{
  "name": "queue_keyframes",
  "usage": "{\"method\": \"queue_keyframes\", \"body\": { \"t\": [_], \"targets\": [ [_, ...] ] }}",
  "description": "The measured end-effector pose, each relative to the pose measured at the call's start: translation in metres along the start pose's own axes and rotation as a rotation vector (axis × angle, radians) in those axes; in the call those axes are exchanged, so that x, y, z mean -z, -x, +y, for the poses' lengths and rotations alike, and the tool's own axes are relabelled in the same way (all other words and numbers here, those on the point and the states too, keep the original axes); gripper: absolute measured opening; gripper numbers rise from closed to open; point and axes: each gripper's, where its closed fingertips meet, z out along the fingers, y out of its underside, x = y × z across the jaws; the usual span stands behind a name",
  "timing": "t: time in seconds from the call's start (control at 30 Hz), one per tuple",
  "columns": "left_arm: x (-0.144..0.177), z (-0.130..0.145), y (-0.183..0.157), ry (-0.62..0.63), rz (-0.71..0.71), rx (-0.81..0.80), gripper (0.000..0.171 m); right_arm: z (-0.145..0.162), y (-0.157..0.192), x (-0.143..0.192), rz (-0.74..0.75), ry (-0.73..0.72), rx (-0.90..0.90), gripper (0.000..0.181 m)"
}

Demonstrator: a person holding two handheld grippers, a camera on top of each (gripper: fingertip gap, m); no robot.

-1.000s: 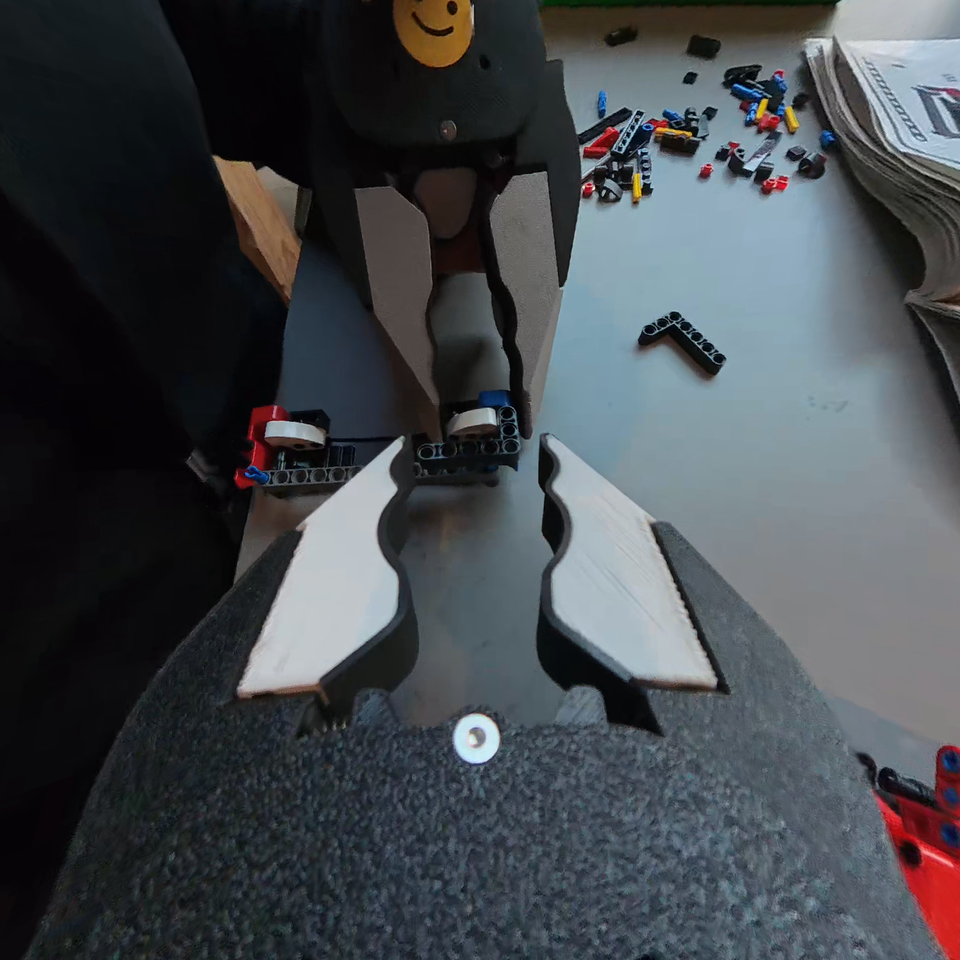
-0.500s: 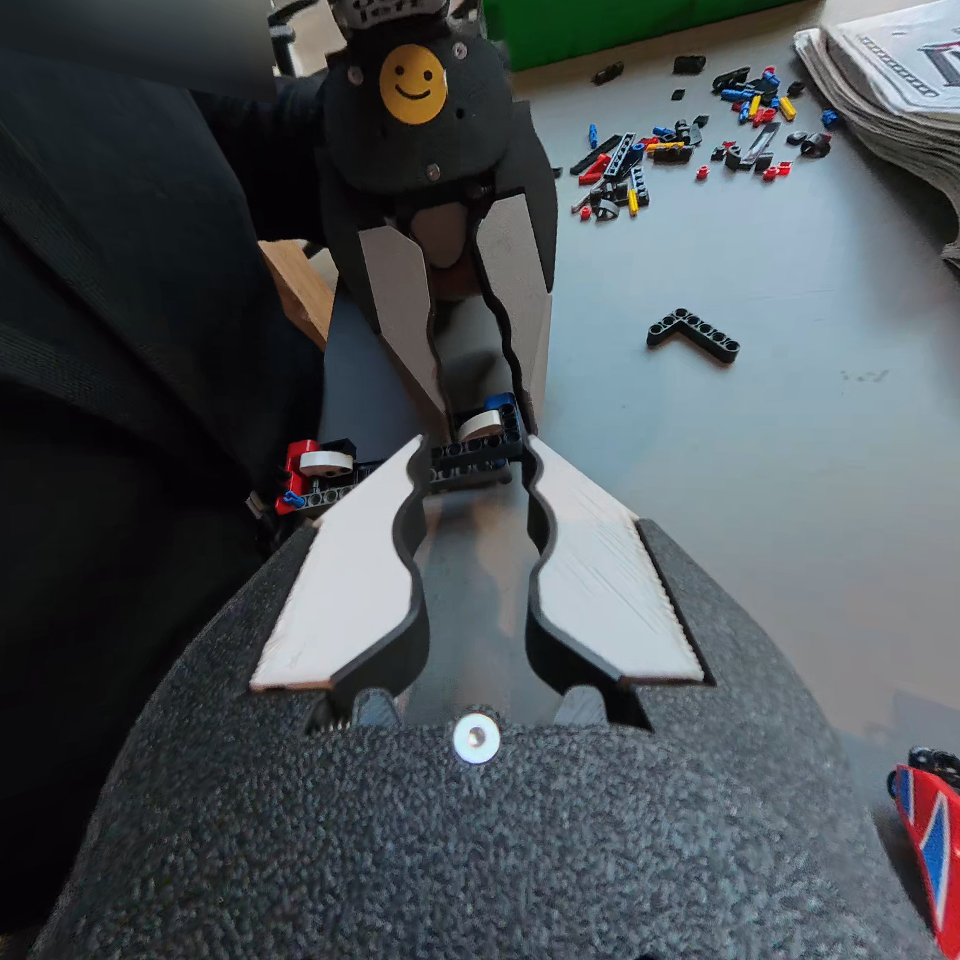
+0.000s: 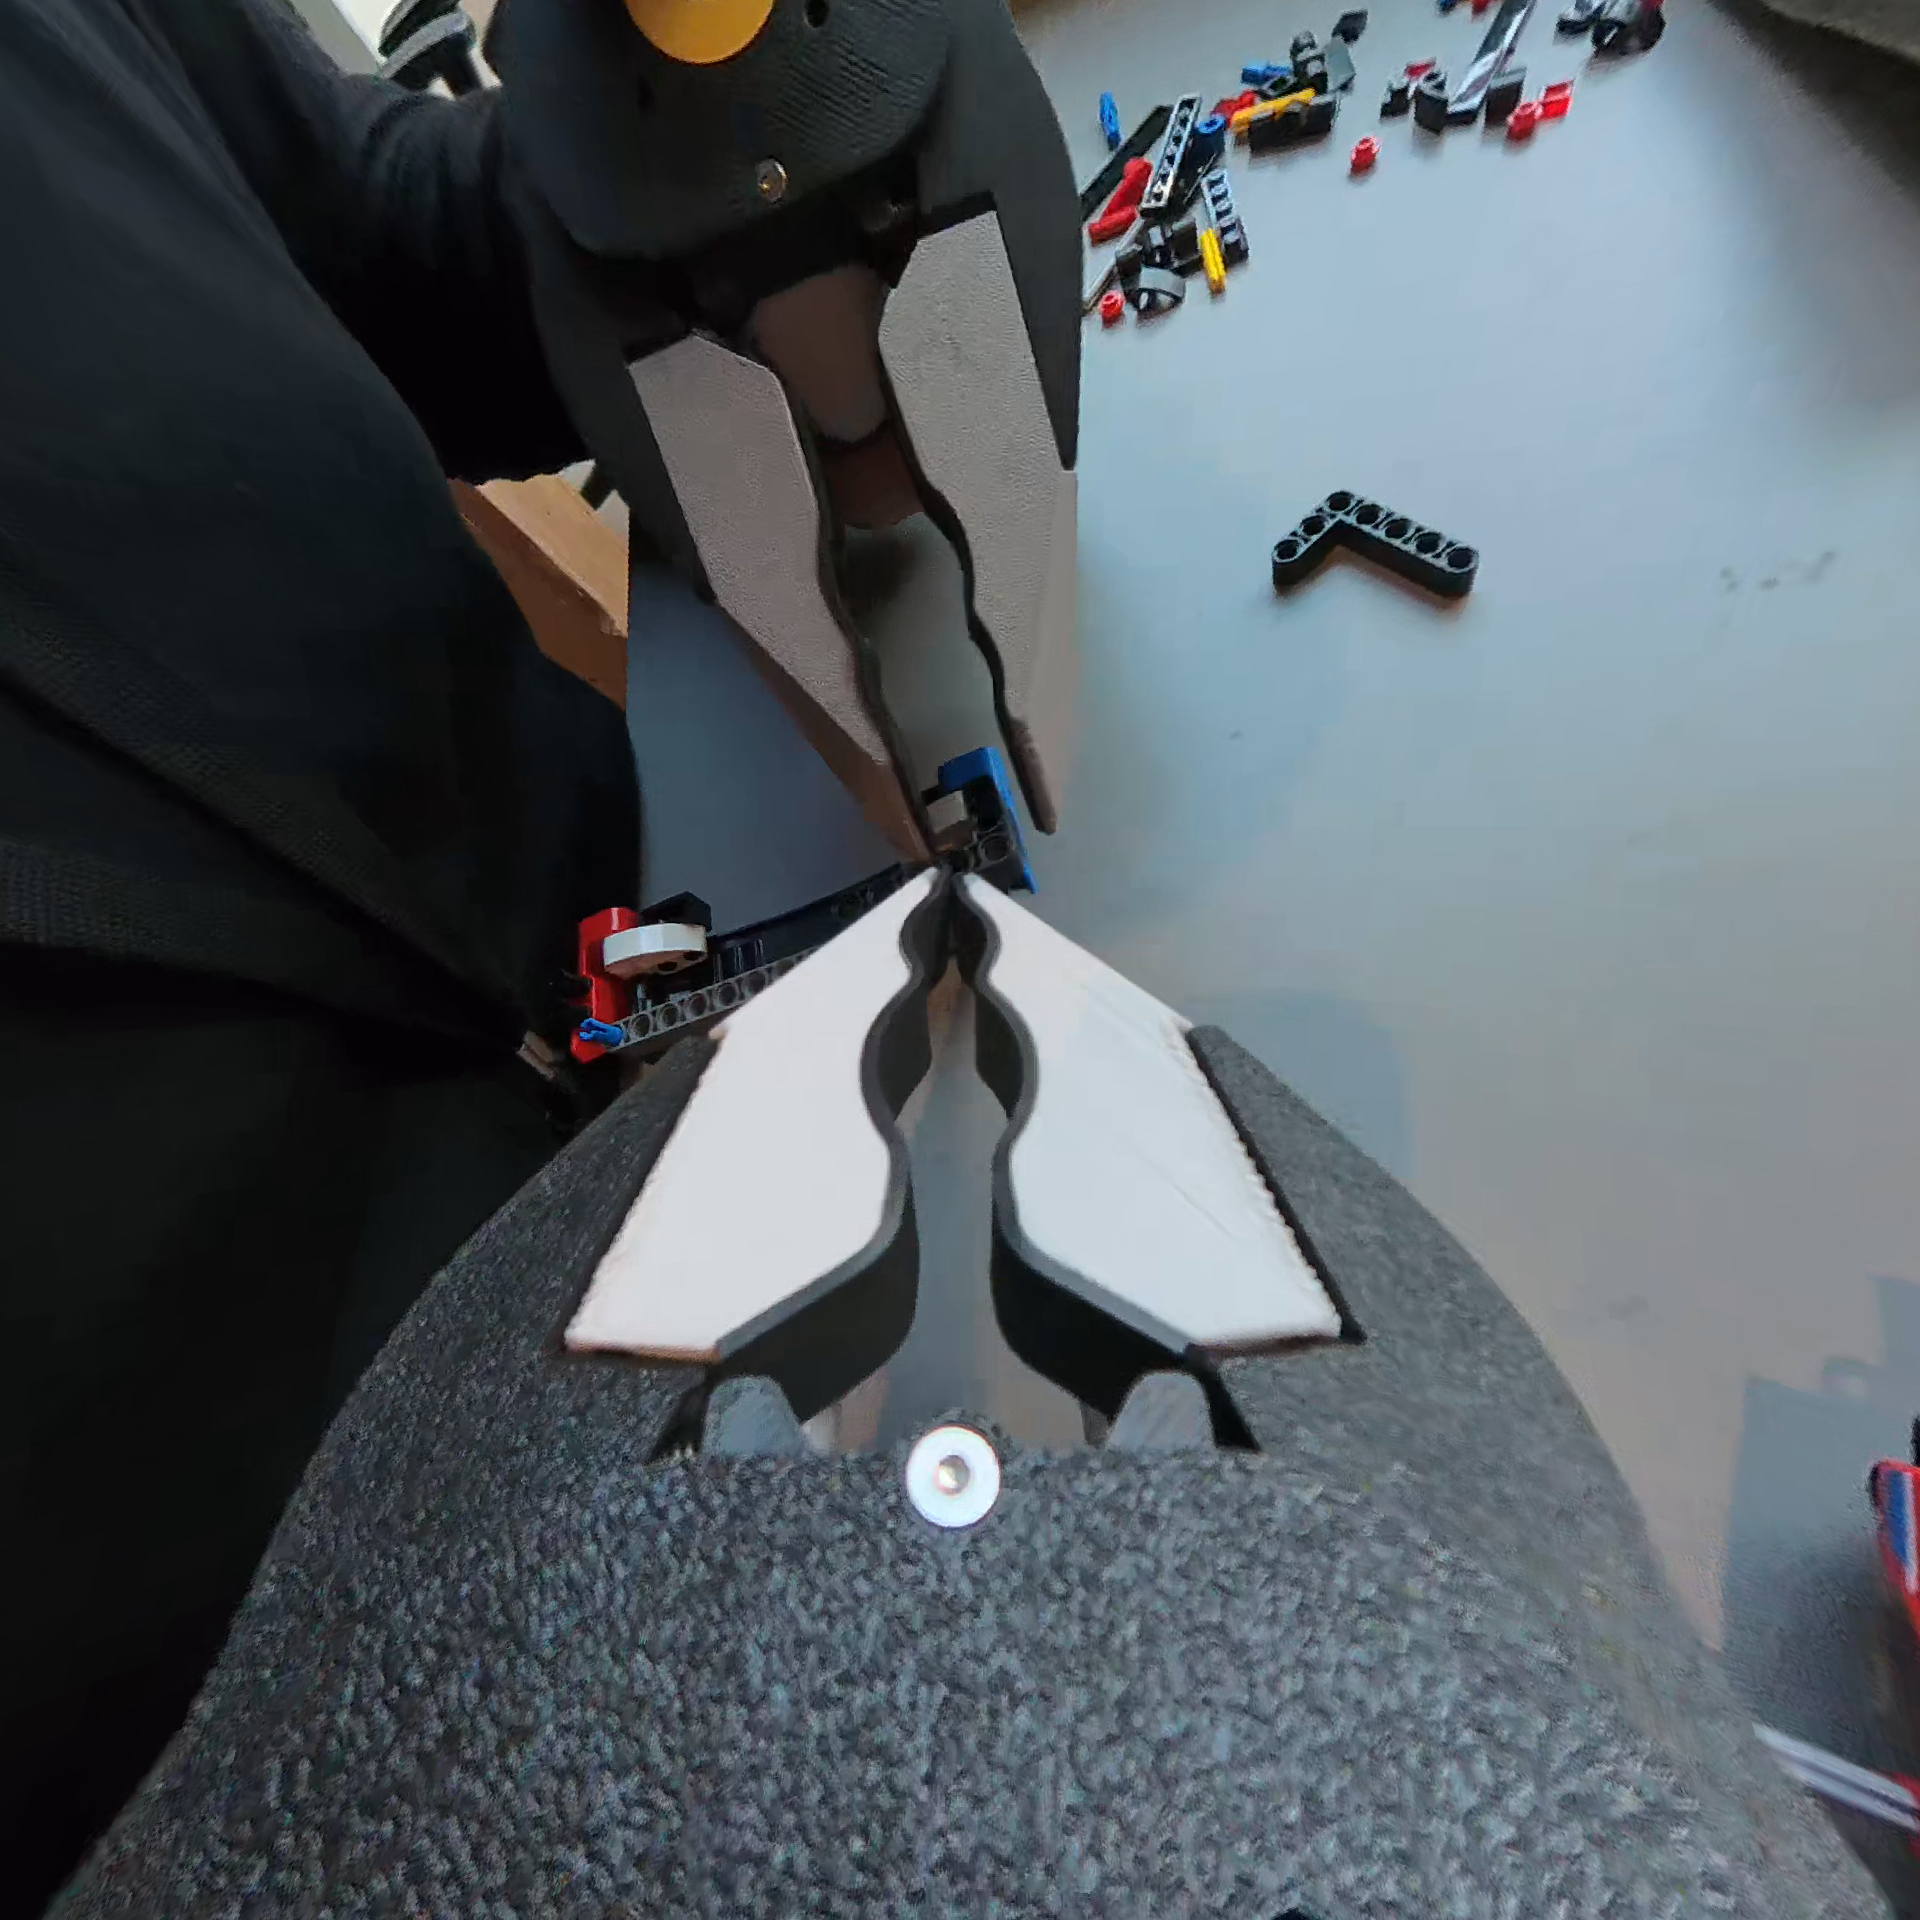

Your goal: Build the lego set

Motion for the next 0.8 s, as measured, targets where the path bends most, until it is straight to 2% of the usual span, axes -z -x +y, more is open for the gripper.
{"method": "queue_keyframes", "body": {
  "t": [0.17,0.3,0.43,0.67,0.8],
  "targets": [
    [-0.004,0.003,0.002,0.018,-0.009,-0.041,0.005,0.003,0.001,-0.001,-0.011,0.033,-0.064,0.001],
    [-0.003,0.001,0.000,0.000,0.003,-0.023,0.012,-0.001,0.000,0.003,-0.021,0.036,-0.136,0.009],
    [-0.002,0.001,0.001,-0.014,0.001,-0.026,0.007,0.004,-0.001,-0.006,-0.013,0.090,-0.183,0.017],
    [-0.004,0.005,-0.001,-0.007,-0.030,-0.103,0.005,0.010,0.001,-0.011,-0.075,0.109,-0.297,0.012],
    [-0.003,0.006,-0.001,-0.012,-0.045,-0.082,0.005,0.008,0.001,-0.012,-0.044,0.136,-0.233,0.011]
  ]
}}
